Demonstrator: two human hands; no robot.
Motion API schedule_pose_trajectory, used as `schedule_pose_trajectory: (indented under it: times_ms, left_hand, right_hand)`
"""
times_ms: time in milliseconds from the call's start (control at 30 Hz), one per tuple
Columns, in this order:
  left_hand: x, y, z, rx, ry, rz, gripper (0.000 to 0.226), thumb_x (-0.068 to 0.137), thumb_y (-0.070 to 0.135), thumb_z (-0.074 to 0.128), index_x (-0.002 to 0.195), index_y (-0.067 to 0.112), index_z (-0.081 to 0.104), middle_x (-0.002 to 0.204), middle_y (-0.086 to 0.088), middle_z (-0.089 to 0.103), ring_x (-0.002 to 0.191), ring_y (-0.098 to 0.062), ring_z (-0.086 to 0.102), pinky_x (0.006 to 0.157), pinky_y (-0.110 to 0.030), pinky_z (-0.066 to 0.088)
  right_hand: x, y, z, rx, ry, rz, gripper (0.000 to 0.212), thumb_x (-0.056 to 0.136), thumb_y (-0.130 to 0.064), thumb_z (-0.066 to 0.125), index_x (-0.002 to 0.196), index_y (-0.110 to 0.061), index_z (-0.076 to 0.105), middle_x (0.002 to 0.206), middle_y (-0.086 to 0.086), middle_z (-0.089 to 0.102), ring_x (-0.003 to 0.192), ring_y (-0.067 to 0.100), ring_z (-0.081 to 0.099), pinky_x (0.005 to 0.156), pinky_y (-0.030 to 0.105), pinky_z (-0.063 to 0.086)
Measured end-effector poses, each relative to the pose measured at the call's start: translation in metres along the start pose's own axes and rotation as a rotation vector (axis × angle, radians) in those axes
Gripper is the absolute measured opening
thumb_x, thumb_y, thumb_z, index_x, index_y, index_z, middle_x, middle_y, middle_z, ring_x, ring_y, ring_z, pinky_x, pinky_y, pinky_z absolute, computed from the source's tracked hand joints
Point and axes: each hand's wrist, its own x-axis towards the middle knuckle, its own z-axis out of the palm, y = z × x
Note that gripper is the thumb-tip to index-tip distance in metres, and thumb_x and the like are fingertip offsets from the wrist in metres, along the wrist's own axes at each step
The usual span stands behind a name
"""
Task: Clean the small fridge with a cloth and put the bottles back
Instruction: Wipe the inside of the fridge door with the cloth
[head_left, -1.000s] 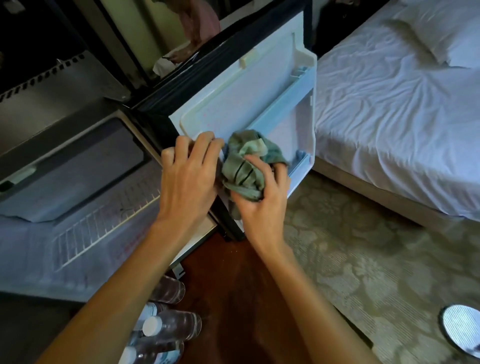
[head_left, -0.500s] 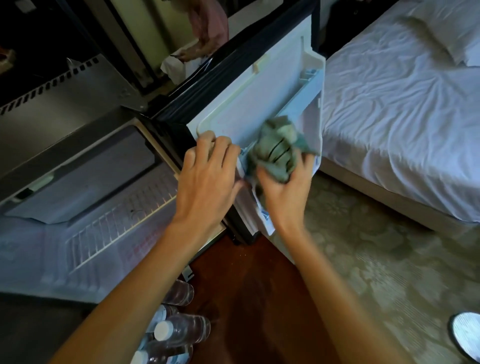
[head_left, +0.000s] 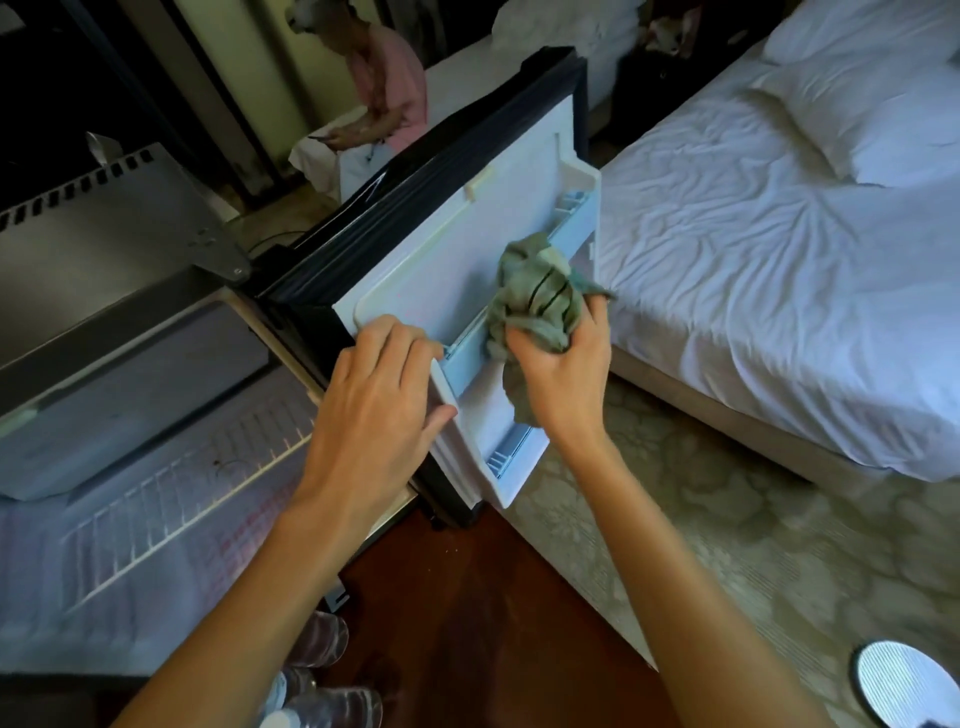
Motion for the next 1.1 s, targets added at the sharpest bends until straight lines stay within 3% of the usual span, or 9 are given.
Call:
schedule_pose_trajectory:
  times_ms: [167, 233, 300, 433, 500, 600, 767, 933, 1100]
  left_hand:
    - [0.005, -0.001, 0.0, -0.02, -0.012, -0.007, 0.057, 0.067, 0.033, 0.087, 0.109, 0.004, 0.061, 0.109, -0.011, 0.061, 0.11, -0.028, 0.046, 0.078, -0.04, 0.046]
    - [0.006, 0.0, 0.0, -0.018, -0.012, -0.015, 0.057, 0.067, 0.033, 0.086, 0.109, 0.005, 0.061, 0.108, -0.01, 0.06, 0.107, -0.027, 0.045, 0.079, -0.039, 0.046]
    - [0.005, 0.002, 0.0, -0.022, -0.01, -0.028, 0.057, 0.066, 0.032, 0.087, 0.11, 0.006, 0.06, 0.108, -0.009, 0.06, 0.106, -0.027, 0.044, 0.08, -0.039, 0.046]
    - [0.003, 0.003, 0.001, -0.014, -0.014, -0.024, 0.058, 0.059, 0.015, 0.089, 0.108, 0.004, 0.06, 0.107, -0.012, 0.059, 0.104, -0.03, 0.043, 0.077, -0.042, 0.047]
    - [0.001, 0.002, 0.0, -0.005, -0.014, -0.009, 0.058, 0.058, 0.012, 0.088, 0.107, 0.003, 0.06, 0.106, -0.013, 0.059, 0.103, -0.031, 0.043, 0.076, -0.043, 0.047]
    - [-0.001, 0.0, -0.001, -0.008, -0.031, 0.005, 0.057, 0.061, 0.02, 0.09, 0.108, 0.003, 0.062, 0.107, -0.012, 0.059, 0.104, -0.032, 0.043, 0.078, -0.042, 0.046]
    - [-0.001, -0.003, 0.001, -0.021, -0.023, 0.023, 0.061, 0.061, 0.025, 0.091, 0.108, 0.0, 0.063, 0.107, -0.015, 0.06, 0.102, -0.032, 0.043, 0.075, -0.045, 0.05]
    - [0.002, -0.003, -0.002, -0.035, -0.02, 0.016, 0.061, 0.059, 0.023, 0.093, 0.106, -0.001, 0.063, 0.104, -0.016, 0.061, 0.098, -0.031, 0.042, 0.074, -0.044, 0.048]
    - [0.007, -0.002, 0.0, -0.045, -0.025, 0.006, 0.059, 0.064, 0.027, 0.089, 0.108, 0.0, 0.062, 0.104, -0.015, 0.06, 0.099, -0.03, 0.041, 0.074, -0.044, 0.049]
  right_hand:
    - [0.043, 0.011, 0.001, 0.044, 0.098, 0.209, 0.037, 0.07, -0.046, 0.068, 0.1, -0.024, 0.063, 0.107, 0.003, 0.059, 0.099, 0.017, 0.062, 0.09, 0.048, 0.052]
    - [0.024, 0.008, 0.006, 0.065, 0.086, 0.168, 0.028, 0.073, -0.039, 0.069, 0.099, -0.037, 0.06, 0.109, 0.001, 0.057, 0.102, 0.018, 0.061, 0.092, 0.048, 0.051]
    - [-0.009, 0.001, 0.008, 0.116, 0.022, 0.103, 0.038, 0.072, -0.033, 0.07, 0.106, -0.045, 0.058, 0.116, 0.001, 0.056, 0.11, 0.021, 0.06, 0.093, 0.05, 0.051]
    - [-0.073, 0.0, 0.008, 0.063, -0.115, 0.028, 0.057, 0.067, -0.036, 0.071, 0.123, -0.029, 0.06, 0.122, -0.002, 0.05, 0.117, 0.024, 0.053, 0.096, 0.047, 0.048]
    - [-0.082, -0.001, 0.007, 0.024, -0.142, -0.009, 0.058, 0.066, -0.037, 0.073, 0.122, -0.037, 0.058, 0.119, -0.006, 0.048, 0.117, 0.022, 0.051, 0.098, 0.045, 0.047]
    - [-0.058, 0.005, 0.002, -0.035, -0.107, -0.041, 0.06, 0.063, -0.041, 0.074, 0.12, -0.041, 0.055, 0.116, -0.005, 0.047, 0.114, 0.024, 0.052, 0.097, 0.044, 0.047]
    - [0.0, 0.011, -0.013, 0.064, -0.093, 0.043, 0.051, 0.065, -0.039, 0.073, 0.11, -0.017, 0.067, 0.115, -0.002, 0.052, 0.113, 0.02, 0.053, 0.096, 0.045, 0.048]
    - [0.08, 0.032, -0.016, 0.011, -0.01, 0.185, 0.041, 0.068, -0.045, 0.071, 0.1, -0.02, 0.069, 0.105, 0.01, 0.065, 0.095, 0.024, 0.066, 0.085, 0.045, 0.056]
    - [0.106, 0.032, -0.014, 0.062, 0.039, 0.262, 0.019, 0.077, -0.037, 0.068, 0.09, -0.03, 0.057, 0.108, 0.01, 0.063, 0.095, 0.016, 0.064, 0.09, 0.041, 0.055]
